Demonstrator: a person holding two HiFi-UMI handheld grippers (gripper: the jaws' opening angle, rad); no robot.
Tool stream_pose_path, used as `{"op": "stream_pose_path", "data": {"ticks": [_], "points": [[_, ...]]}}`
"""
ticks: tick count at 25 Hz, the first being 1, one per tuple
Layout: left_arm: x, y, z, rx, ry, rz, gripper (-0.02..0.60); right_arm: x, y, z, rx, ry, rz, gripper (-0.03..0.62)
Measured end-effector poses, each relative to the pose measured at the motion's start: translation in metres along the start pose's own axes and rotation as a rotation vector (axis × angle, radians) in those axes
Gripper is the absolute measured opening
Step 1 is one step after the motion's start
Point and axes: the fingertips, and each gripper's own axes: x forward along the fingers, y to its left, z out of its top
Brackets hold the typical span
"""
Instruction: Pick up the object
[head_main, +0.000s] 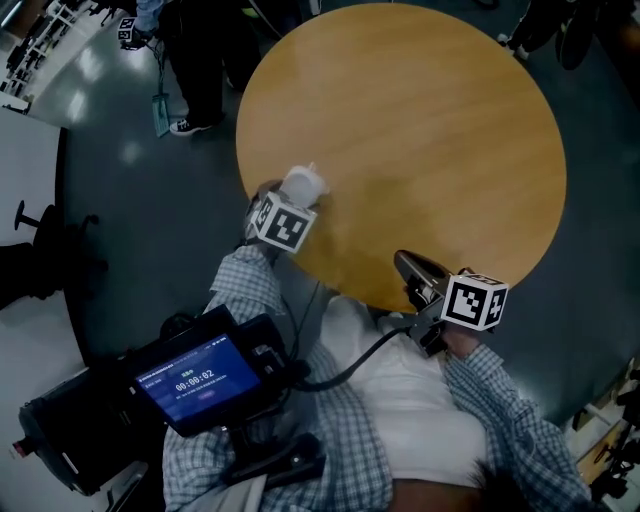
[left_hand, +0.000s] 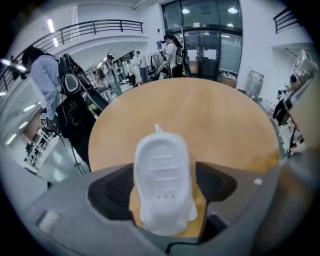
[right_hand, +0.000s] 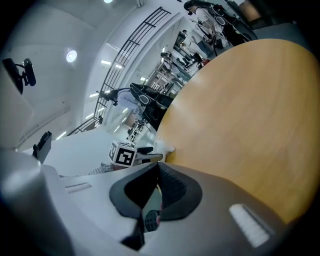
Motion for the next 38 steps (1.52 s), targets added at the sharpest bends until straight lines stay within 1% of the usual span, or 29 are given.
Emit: {"op": "stream_pose_path", "data": {"ticks": [3, 6, 9, 15, 18, 23, 26, 28, 30, 34, 38], "points": [[0.021, 0.015, 0.000, -0.013, 0.018, -0.031, 0.384, 0.018, -0.006, 0.008, 0.015, -0.002, -0.023, 0.003], [0.027, 0.009, 0.001, -0.016, 0.022, -0.059, 0.404, 0.016, -0.010, 0.009, 0.026, -0.008, -0.040, 0.003], [0.029, 0.004, 0.002, -0.015, 0.017, -0.069, 0.428, 0.015, -0.007, 0.008, 0.031, -0.010, -0.043, 0.003], [0.039, -0.004, -0.009, -0.003, 0.004, -0.041, 0.457, 0.015, -0.005, 0.002, 0.033, -0.006, -0.049, 0.003], [0.041, -0.006, -0.008, 0.005, -0.007, -0.028, 0.465, 0.013, -0.006, 0.003, 0.035, -0.006, -0.055, 0.003], [0.041, -0.006, -0.007, -0.001, -0.007, -0.024, 0.463, 0.016, -0.005, 0.004, 0.029, -0.002, -0.052, 0.003], [0.041, -0.006, -0.008, -0.005, -0.003, -0.041, 0.463, 0.017, -0.006, 0.005, 0.024, -0.003, -0.052, 0.003], [0.039, -0.005, -0.007, -0.022, -0.013, -0.054, 0.463, 0.018, -0.006, 0.006, 0.022, -0.006, -0.050, 0.003], [0.037, -0.001, -0.006, -0.045, -0.035, -0.049, 0.463, 0.019, -0.007, 0.008, 0.021, -0.010, -0.047, 0.003], [0.028, 0.003, 0.001, -0.085, -0.104, -0.045, 0.463, 0.023, -0.010, 0.011, 0.018, -0.015, -0.042, 0.003], [0.010, -0.012, 0.010, -0.174, -0.172, -0.094, 0.463, 0.028, -0.015, 0.014, 0.012, -0.015, -0.030, 0.003]]}}
